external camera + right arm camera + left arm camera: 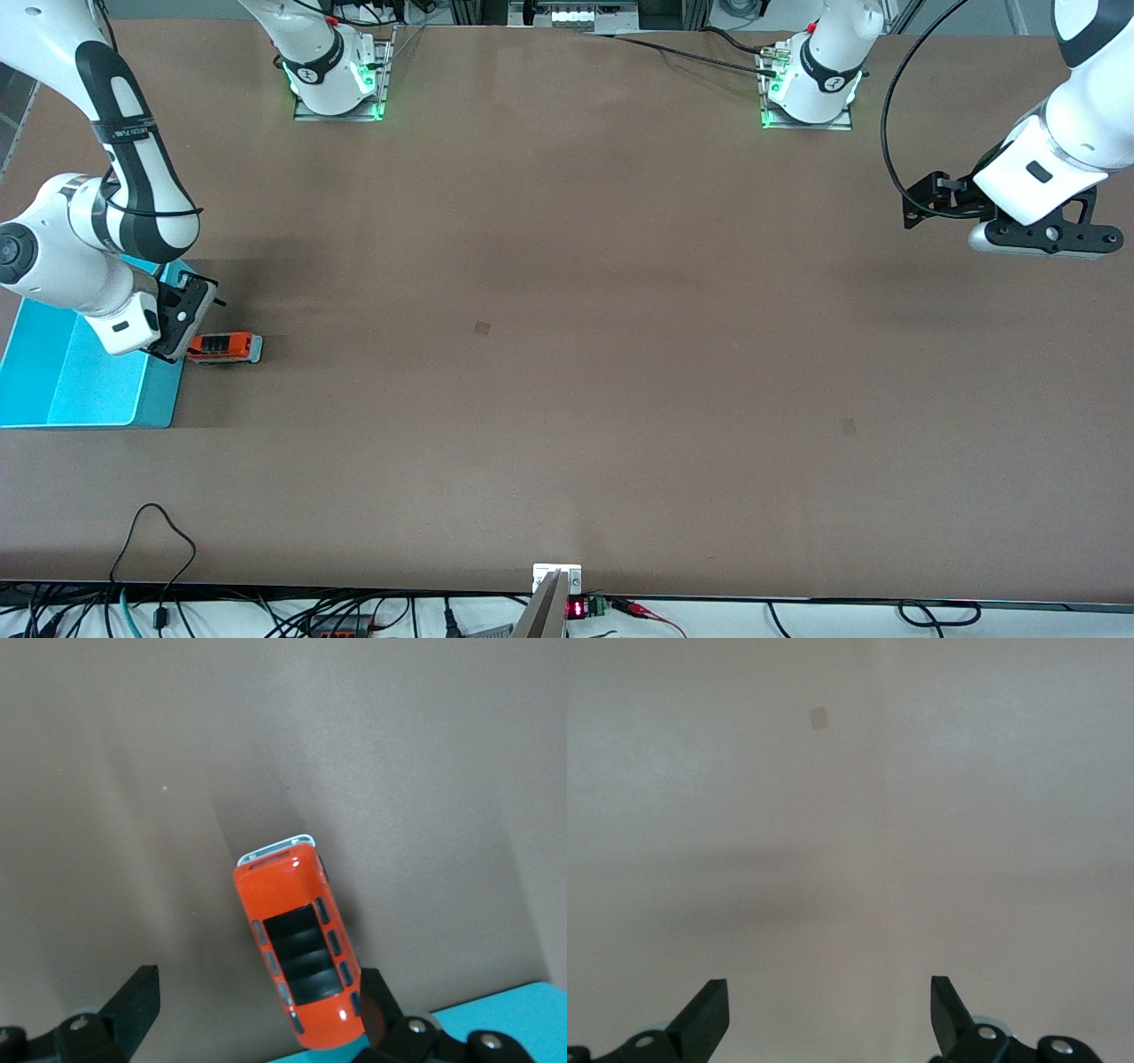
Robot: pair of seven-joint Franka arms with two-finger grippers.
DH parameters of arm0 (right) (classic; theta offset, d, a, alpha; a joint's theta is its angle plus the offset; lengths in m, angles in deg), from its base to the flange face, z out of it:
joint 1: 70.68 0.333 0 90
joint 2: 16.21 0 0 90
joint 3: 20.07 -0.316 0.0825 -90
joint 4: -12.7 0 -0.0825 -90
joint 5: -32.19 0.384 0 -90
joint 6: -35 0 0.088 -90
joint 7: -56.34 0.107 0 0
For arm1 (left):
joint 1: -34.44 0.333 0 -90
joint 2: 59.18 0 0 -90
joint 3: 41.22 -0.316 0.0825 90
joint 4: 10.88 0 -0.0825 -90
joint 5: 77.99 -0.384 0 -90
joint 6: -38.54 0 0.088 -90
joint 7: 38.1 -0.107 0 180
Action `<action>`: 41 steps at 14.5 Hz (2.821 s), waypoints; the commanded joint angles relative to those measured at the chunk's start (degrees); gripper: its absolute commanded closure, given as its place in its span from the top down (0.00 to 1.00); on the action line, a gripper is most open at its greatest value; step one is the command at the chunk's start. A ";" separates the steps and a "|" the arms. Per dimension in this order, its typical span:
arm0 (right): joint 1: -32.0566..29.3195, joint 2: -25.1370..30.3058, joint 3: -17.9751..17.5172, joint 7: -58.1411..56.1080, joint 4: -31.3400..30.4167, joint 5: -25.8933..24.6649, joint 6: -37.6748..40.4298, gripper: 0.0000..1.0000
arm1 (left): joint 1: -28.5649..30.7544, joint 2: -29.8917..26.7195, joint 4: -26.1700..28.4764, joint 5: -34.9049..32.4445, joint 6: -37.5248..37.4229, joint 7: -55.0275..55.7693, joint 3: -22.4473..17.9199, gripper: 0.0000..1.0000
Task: Wind up bus and store in blue box
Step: 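Lower the right gripper over the orange bus and grasp it, then lift the bus with the right gripper and lower it into the cyan box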
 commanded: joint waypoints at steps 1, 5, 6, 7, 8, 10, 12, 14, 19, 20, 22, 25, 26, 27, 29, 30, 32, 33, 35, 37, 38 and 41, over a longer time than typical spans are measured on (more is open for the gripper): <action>-1.31 -0.82 -1.09 -2.89 -0.18 -1.00 -2.34 1.00 | 0.05 -0.68 -0.16 0.03 -0.69 0.48 0.27 1.00; -1.31 -2.67 -1.09 -6.14 0.08 -0.91 -4.81 1.00 | 0.05 -0.68 -0.16 0.03 -0.69 0.48 0.18 1.00; -1.31 -3.02 -1.09 -7.28 0.08 -0.91 -5.51 1.00 | 0.05 -0.68 -0.16 0.03 -0.69 0.48 0.27 1.00; -1.31 -3.29 -1.35 -8.77 0.00 -0.91 -6.73 1.00 | 0.05 -0.68 -0.16 0.03 -0.69 0.48 0.18 1.00; -1.40 -3.72 -1.87 -9.31 -0.01 -0.91 -7.27 1.00 | 0.05 -0.68 -0.16 0.03 -0.69 0.48 0.18 1.00; -2.37 -4.60 -2.32 -9.49 -0.01 -0.91 -7.71 1.00 | 0.05 -0.68 -0.25 0.03 -0.69 0.48 0.18 1.00; -2.37 -4.78 -2.32 -9.67 0.00 -0.82 -8.58 1.00 | 0.05 -0.68 -0.25 -0.06 -0.69 0.48 0.18 1.00; -2.37 -5.48 -2.58 -9.84 0.08 -0.82 -9.03 1.00 | 0.05 -0.68 -0.25 0.03 -0.69 0.48 0.18 1.00; -2.19 -6.01 -2.67 -10.37 0.17 -0.82 -9.65 0.48 | 0.05 -0.33 -1.04 -0.06 -0.60 0.48 0.18 1.00; -2.19 -6.10 -2.67 -10.29 0.17 -0.82 -9.65 0.37 | 0.05 -0.33 -1.22 -0.06 -0.43 0.48 0.18 1.00; -2.19 -6.19 -2.67 -10.28 0.17 -0.73 -9.65 0.16 | -0.03 0.11 -2.01 -0.06 -0.34 0.48 0.18 1.00; -1.93 -6.10 -2.67 -8.88 0.17 -0.56 -9.56 0.00 | -0.03 0.11 -2.01 -0.06 -0.34 0.48 0.18 1.00; -1.67 -5.49 -2.67 -7.31 0.26 -0.47 -9.30 0.00 | 0.05 0.11 -2.01 0.03 -0.43 0.48 0.18 1.00; -1.40 -4.88 -2.76 -4.25 0.69 -0.12 -9.03 0.00 | 0.14 0.11 -2.01 0.03 -0.51 0.48 0.18 1.00; -0.44 -2.42 -4.68 5.23 2.18 1.98 -5.45 0.00 | 0.14 0.11 -2.01 0.03 -0.51 0.48 0.18 1.00; 0.09 -1.80 -5.04 10.06 4.19 2.95 -2.21 0.00 | 0.14 0.11 -2.01 0.03 -0.51 0.48 0.18 1.00; 0.79 0.39 -5.13 18.59 7.71 3.40 4.73 0.00 | 0.14 0.11 -2.01 0.03 -0.51 0.48 0.18 1.00; 0.80 1.53 -5.13 22.89 9.47 3.49 8.68 0.00 | 0.14 0.11 -2.01 0.03 -0.51 0.48 0.18 1.00; 0.27 4.08 -4.87 28.98 11.59 3.31 13.89 0.00 | 0.14 0.11 -2.01 0.03 -0.51 0.48 0.18 1.00; -0.78 6.37 -2.16 34.34 12.03 2.96 16.45 0.00 | 0.32 0.02 -1.75 0.03 -0.60 0.48 0.18 1.00; -0.79 7.34 -0.05 38.45 12.21 2.96 17.41 0.00 | 0.32 0.02 -1.83 0.03 -0.60 0.48 0.18 1.00; -0.52 7.09 7.42 48.68 12.48 2.78 18.57 0.00 | 0.23 0.02 -1.83 0.03 -0.60 0.48 0.18 1.00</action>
